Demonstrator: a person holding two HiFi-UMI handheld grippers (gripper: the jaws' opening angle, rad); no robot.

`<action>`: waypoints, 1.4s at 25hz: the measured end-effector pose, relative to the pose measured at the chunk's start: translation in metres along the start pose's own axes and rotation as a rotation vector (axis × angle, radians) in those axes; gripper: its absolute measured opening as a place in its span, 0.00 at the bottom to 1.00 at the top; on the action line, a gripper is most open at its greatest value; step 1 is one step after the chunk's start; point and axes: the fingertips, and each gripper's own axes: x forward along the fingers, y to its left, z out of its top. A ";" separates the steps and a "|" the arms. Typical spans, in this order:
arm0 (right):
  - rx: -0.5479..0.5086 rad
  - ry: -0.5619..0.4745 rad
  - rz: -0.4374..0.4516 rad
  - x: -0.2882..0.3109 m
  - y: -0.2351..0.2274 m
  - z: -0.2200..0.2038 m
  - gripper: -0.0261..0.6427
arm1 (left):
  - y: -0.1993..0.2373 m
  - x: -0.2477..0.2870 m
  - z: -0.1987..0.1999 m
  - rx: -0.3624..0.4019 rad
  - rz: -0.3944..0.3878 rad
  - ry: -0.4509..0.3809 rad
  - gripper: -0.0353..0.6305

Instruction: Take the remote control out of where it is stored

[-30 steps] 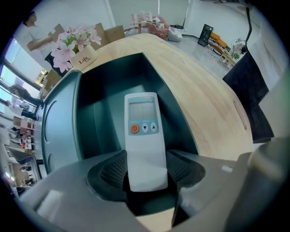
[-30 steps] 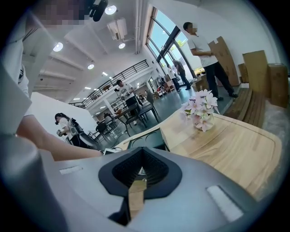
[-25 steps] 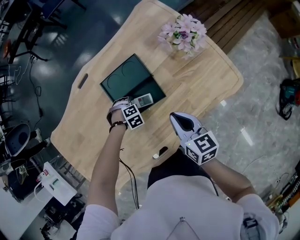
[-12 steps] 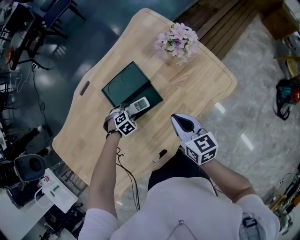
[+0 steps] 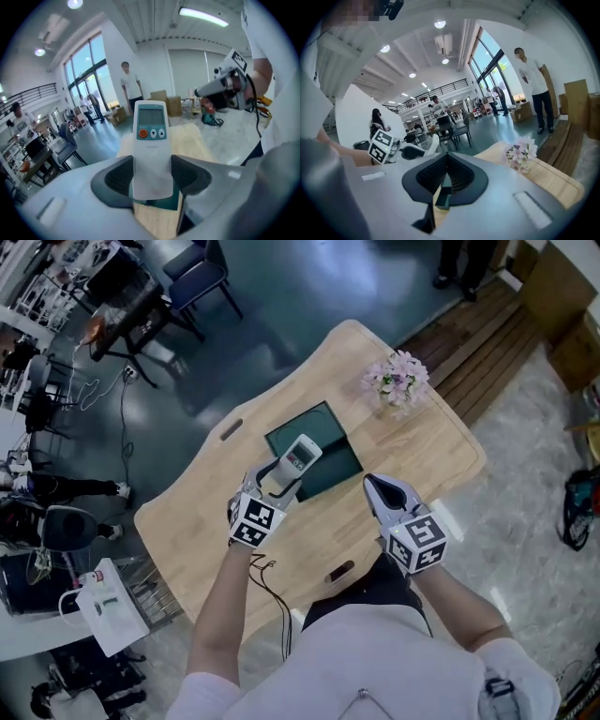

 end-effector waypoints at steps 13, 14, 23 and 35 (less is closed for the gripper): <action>-0.196 -0.103 0.223 -0.003 0.135 0.072 0.08 | -0.001 -0.271 0.021 -0.490 0.449 -0.542 0.44; -0.207 -0.105 0.239 -0.003 0.141 0.077 0.08 | -0.005 -0.281 0.019 -0.523 0.473 -0.564 0.44; -0.269 -0.100 0.357 0.009 0.206 0.073 0.08 | -0.037 -0.329 0.010 -0.561 0.554 -0.714 0.44; -0.297 -0.076 0.367 0.009 0.216 0.069 0.08 | -0.042 -0.330 0.017 -0.565 0.556 -0.744 0.44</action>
